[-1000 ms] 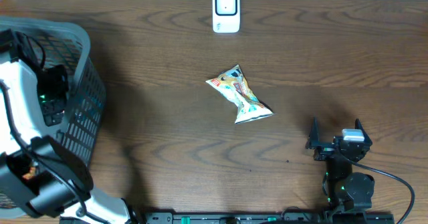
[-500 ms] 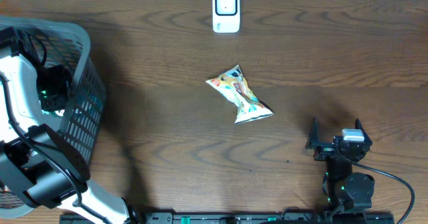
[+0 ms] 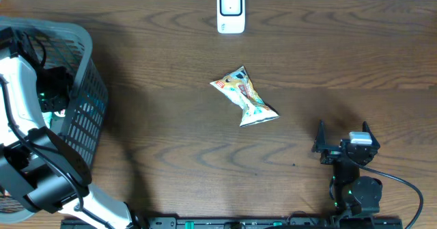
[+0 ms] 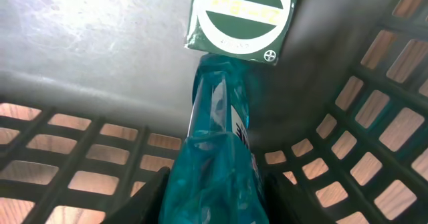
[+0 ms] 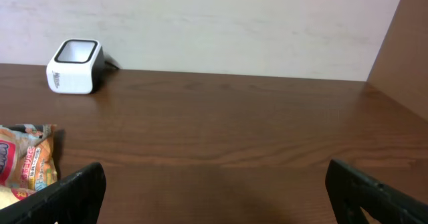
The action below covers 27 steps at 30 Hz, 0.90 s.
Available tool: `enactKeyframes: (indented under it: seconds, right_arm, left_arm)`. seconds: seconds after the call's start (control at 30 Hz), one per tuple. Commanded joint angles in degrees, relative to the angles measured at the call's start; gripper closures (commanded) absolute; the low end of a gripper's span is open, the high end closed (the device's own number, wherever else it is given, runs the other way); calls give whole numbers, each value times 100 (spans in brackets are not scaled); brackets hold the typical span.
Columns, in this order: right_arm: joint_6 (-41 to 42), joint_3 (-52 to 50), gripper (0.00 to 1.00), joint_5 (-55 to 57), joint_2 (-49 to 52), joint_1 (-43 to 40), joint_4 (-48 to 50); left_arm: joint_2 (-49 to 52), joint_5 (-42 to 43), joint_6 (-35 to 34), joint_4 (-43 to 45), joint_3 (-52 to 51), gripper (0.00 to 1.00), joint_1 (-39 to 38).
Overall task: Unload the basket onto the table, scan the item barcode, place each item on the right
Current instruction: 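Reach the left gripper back into the basket and grasp the blue bottle, then carry the blue bottle out and set it beside the snack bag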
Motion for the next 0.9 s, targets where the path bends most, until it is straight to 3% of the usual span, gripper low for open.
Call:
enactKeyframes:
  seconds: [0.0, 0.47, 0.73, 0.87]
  right_arm:
    - [-52, -4, 1, -11, -31, 33, -17]
    - [-50, -4, 1, -11, -31, 33, -17]
    - [-52, -4, 1, -11, -31, 33, -17]
    - [-50, -4, 1, -13, -31, 33, -17]
  left_arm:
    - [-210, -160, 199, -195, -289, 85, -2]
    - [-2741, -24, 256, 382, -284, 85, 2]
    - [-3786, 1270, 258, 935, -284, 85, -20]
    - [-4096, 1851, 258, 1373, -284, 84, -389]
